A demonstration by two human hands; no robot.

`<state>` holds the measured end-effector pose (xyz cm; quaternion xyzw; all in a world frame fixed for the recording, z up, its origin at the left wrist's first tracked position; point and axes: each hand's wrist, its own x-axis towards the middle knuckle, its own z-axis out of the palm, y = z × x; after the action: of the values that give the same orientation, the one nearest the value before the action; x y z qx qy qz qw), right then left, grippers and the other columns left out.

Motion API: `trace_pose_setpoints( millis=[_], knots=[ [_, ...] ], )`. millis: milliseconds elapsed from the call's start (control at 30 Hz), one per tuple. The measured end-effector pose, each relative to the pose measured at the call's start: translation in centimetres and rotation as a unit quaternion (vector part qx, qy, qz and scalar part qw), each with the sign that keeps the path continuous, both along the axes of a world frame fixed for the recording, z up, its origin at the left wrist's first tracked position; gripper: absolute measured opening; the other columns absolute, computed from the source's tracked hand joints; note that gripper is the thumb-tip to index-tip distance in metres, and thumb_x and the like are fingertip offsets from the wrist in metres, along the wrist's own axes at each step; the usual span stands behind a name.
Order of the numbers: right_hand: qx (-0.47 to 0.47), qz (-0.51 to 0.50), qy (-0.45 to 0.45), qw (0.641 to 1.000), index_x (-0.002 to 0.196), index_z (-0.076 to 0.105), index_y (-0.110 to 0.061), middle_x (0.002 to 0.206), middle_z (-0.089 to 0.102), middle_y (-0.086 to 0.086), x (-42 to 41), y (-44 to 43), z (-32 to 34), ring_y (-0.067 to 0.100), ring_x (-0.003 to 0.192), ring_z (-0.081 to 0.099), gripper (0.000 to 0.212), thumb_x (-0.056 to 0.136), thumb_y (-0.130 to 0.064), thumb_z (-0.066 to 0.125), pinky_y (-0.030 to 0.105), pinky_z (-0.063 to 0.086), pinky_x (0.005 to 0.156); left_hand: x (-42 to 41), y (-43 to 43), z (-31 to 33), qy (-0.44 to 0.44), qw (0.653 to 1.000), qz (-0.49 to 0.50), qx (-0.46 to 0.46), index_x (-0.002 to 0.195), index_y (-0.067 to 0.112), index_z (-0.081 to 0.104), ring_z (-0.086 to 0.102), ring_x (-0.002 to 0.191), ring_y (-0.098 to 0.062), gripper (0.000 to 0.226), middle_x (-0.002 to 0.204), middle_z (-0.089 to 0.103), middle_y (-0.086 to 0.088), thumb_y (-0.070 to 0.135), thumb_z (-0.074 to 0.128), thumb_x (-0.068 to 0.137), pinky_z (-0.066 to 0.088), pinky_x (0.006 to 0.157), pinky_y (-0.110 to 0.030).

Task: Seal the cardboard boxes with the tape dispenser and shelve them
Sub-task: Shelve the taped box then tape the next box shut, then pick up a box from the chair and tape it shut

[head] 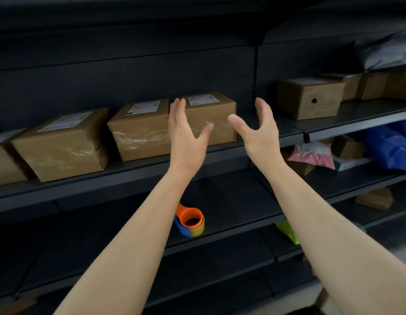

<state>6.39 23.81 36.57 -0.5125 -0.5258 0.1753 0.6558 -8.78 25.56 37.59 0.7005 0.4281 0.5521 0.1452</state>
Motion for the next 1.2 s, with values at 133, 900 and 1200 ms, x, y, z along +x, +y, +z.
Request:
trace_pose_setpoints(
  millis=[133, 900, 1200],
  knots=[
    [0.019, 0.009, 0.012, 1.000, 0.149, 0.027, -0.023, 0.154, 0.029, -0.007, 0.5, -5.2, -0.1, 0.006, 0.139, 0.026, 0.084, 0.081, -0.049, 0.069, 0.021, 0.024, 0.104, 0.7, -4.7, -0.4, -0.025, 0.998, -0.049, 0.029, 0.145, 0.011, 0.025, 0.022, 0.136, -0.005, 0.069, 0.151, 0.026, -0.003, 0.028, 0.062, 0.090, 0.015, 0.103, 0.001],
    [-0.167, -0.213, 0.109, 0.956, 0.145, 0.036, -0.021, 0.147, 0.039, -0.007, 11.3, -30.2, -16.8, 0.007, 0.134, 0.035, 0.074, 0.083, -0.042, 0.071, 0.023, 0.034, 0.107, 13.7, -22.8, -16.0, 0.024, 0.934, -0.290, -0.206, 0.142, 0.020, 0.034, 0.030, 0.119, 0.014, 0.060, 0.143, 0.033, 0.012, 0.035, 0.061, 0.090, 0.019, 0.089, 0.008],
    [-0.286, -0.252, 0.112, 0.918, 0.145, 0.036, -0.017, 0.148, 0.040, -0.001, 13.8, -30.2, -25.3, 0.009, 0.130, 0.037, 0.070, 0.086, -0.043, 0.066, 0.022, 0.029, 0.100, 16.3, -21.2, -25.4, 0.069, 0.890, -0.301, -0.335, 0.143, 0.019, 0.032, 0.029, 0.130, -0.001, 0.060, 0.148, 0.034, 0.004, 0.036, 0.058, 0.092, 0.023, 0.095, -0.008]
  ],
)
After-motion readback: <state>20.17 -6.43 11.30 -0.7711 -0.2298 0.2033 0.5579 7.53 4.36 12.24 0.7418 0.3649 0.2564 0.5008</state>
